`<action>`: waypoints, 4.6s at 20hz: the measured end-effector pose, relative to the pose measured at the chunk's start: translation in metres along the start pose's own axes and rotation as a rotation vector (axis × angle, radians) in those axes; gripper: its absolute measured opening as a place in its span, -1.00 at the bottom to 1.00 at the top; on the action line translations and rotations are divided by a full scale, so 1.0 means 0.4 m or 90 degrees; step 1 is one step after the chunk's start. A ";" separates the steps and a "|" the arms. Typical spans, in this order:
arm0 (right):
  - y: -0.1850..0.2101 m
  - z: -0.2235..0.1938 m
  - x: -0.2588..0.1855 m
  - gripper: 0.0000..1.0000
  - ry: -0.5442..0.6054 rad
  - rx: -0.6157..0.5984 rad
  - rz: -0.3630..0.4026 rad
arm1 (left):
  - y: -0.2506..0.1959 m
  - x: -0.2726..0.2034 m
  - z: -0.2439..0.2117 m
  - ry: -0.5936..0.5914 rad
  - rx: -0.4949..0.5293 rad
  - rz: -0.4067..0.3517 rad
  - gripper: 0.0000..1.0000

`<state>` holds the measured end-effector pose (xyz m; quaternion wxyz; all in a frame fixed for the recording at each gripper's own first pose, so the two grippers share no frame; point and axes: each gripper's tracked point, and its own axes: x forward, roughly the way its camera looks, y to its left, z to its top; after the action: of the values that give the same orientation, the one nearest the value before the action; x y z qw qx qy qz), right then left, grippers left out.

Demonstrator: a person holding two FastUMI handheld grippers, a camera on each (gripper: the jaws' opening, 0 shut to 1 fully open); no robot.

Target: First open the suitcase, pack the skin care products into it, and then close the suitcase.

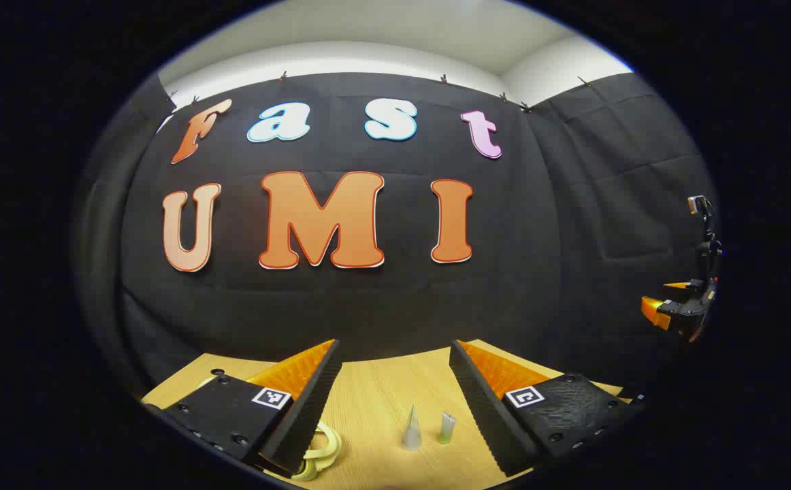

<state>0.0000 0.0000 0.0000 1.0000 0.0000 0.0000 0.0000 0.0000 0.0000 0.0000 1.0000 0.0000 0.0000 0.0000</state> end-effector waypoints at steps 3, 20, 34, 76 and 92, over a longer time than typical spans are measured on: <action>0.081 0.028 -0.030 0.91 -0.011 0.022 0.065 | 0.004 -0.008 0.053 -0.011 0.009 0.018 0.96; -0.185 0.083 0.068 0.91 -0.060 -0.073 0.015 | -0.079 -0.024 0.109 -0.003 0.045 0.093 1.00; 0.695 0.255 -0.383 0.90 -0.111 0.107 0.537 | 0.159 -0.176 0.127 -0.026 0.043 0.208 0.96; 0.709 0.158 -0.310 0.90 -0.045 -0.052 0.307 | 0.303 0.054 -0.714 0.404 0.771 -0.130 -0.07; 0.720 0.112 -0.200 0.91 -0.051 -0.046 0.428 | 0.375 0.065 -0.486 0.379 0.557 0.039 -0.94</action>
<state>-0.0798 0.2878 0.0447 0.9426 -0.0352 -0.0392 0.3297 0.0261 0.1498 -0.1945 0.8628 0.4176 0.2836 0.0294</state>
